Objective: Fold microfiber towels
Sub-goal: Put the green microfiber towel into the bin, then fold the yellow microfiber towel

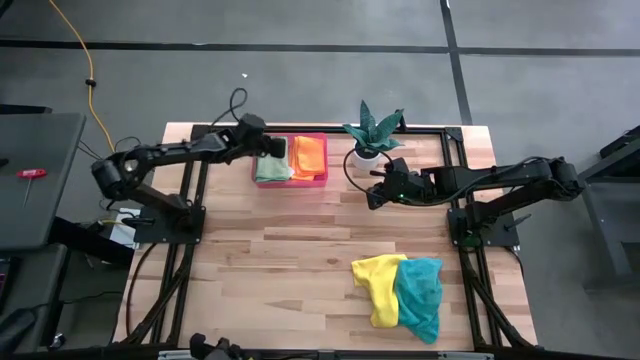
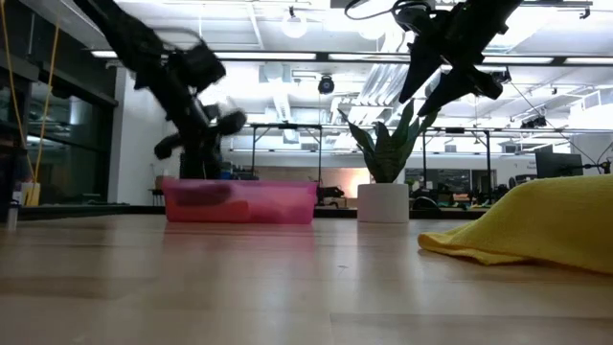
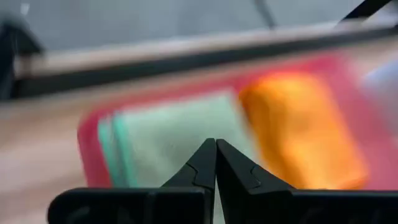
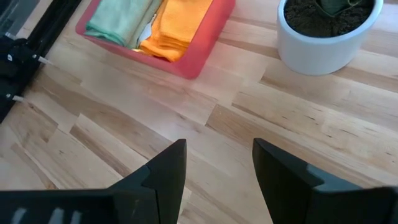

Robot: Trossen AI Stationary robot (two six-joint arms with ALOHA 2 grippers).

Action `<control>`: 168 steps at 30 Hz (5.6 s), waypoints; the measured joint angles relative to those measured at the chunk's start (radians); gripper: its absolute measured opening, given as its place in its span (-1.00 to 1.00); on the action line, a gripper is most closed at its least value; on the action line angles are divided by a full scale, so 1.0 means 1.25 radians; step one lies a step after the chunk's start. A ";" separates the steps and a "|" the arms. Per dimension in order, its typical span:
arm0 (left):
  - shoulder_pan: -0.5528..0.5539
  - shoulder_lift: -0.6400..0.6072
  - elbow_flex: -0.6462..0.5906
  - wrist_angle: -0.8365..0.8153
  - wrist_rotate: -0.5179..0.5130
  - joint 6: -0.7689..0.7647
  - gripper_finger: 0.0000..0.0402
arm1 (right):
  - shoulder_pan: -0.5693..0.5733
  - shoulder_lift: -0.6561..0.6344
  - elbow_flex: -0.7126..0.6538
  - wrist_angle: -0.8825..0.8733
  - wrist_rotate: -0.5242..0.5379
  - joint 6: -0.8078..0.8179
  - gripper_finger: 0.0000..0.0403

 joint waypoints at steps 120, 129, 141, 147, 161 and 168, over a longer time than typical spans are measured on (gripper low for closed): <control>-0.749 -0.540 -0.250 0.341 -0.278 0.172 -1.00 | 0.301 0.624 0.260 0.040 -0.304 -1.020 -0.95; -0.749 -0.540 -0.250 0.332 -0.297 0.174 -1.00 | 0.130 0.536 0.253 0.049 -0.150 -0.923 -0.99; -0.749 -0.540 -0.250 0.329 -0.381 0.174 -1.00 | -0.066 0.225 0.256 0.287 -0.288 -0.803 -1.00; -0.748 -0.540 -0.250 0.329 -0.391 0.174 -1.00 | -0.067 0.132 0.256 0.450 -0.456 -0.713 -1.00; -0.747 -0.539 -0.250 0.330 -0.397 0.174 -1.00 | 0.044 -0.106 0.256 0.099 -0.482 -0.615 -1.00; -0.748 -0.539 -0.250 0.330 -0.396 0.146 -1.00 | 0.078 -0.029 0.256 -0.007 -0.433 -0.617 -1.00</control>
